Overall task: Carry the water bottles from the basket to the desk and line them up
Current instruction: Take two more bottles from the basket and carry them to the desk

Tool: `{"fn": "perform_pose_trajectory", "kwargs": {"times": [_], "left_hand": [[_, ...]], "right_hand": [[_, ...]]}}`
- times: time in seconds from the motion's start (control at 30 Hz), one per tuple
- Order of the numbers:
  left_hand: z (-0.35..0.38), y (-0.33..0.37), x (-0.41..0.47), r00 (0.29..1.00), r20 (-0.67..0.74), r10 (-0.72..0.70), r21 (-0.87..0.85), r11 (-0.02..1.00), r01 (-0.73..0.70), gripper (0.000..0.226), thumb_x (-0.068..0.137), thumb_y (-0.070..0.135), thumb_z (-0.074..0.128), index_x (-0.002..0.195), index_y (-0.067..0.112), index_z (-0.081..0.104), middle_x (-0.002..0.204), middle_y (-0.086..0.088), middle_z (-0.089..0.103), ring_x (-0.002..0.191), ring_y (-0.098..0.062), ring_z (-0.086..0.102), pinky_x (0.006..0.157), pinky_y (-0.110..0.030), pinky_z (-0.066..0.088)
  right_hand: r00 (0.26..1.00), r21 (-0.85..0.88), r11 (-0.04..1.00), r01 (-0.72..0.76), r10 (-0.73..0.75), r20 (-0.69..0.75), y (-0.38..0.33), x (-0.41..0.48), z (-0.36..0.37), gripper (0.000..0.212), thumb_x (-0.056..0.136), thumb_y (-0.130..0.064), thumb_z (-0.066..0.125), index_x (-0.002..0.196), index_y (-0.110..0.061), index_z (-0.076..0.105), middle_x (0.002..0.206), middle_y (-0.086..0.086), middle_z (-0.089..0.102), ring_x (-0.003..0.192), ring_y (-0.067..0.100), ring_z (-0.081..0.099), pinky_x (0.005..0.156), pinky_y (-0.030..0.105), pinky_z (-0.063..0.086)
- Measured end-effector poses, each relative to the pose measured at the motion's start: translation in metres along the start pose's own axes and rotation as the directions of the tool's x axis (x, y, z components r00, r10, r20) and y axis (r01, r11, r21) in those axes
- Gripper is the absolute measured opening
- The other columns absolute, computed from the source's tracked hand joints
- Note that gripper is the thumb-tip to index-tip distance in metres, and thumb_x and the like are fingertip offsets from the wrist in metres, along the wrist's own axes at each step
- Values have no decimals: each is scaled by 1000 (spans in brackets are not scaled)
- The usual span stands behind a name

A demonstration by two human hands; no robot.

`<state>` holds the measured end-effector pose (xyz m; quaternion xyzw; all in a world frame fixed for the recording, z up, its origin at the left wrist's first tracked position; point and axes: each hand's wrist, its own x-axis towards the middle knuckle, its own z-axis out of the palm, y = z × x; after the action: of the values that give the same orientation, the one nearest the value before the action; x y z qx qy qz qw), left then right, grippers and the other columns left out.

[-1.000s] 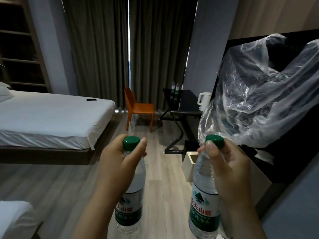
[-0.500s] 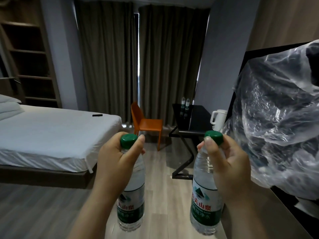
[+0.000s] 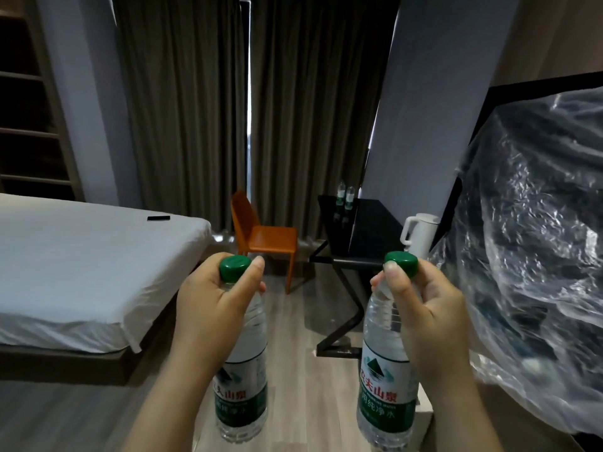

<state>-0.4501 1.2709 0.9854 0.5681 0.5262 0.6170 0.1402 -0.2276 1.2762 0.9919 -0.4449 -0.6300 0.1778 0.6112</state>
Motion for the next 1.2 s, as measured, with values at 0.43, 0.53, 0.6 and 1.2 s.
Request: {"fn": "perform_pose_trajectory", "kwargs": {"times": [0.43,0.53,0.6,1.2], "left_hand": [[50,-111,192,998,56,-14,-16,1000,15,26,88,30,60,67,15,64,75,13,66,72,-3,60,59,-3,39],[66,-139,227,996,80,-39,-13,999,40,26,88,29,61,67,14,64,74,14,66,73,-2,60,59,-3,39],[81,-156,254,996,78,-37,-17,999,39,26,88,28,61,67,13,64,74,13,66,73,-3,60,59,-4,40],[217,-281,493,995,90,-37,-20,999,39,28,87,31,61,66,14,64,74,8,67,72,-6,61,59,-4,41]], "right_hand": [[998,-25,999,-33,32,-45,86,158,131,33,82,-53,51,83,-23,66,79,-6,70,73,6,66,62,12,49],[997,-27,999,-45,44,-66,111,191,154,35,81,-54,50,81,-23,66,78,-7,70,72,5,65,61,12,48],[996,-22,998,-53,51,-78,131,214,169,35,81,-54,51,80,-23,66,79,-6,70,75,7,66,64,13,49],[990,37,993,-115,118,-81,288,438,283,23,84,-42,60,86,-21,68,83,-11,69,78,0,64,66,6,45]]}}
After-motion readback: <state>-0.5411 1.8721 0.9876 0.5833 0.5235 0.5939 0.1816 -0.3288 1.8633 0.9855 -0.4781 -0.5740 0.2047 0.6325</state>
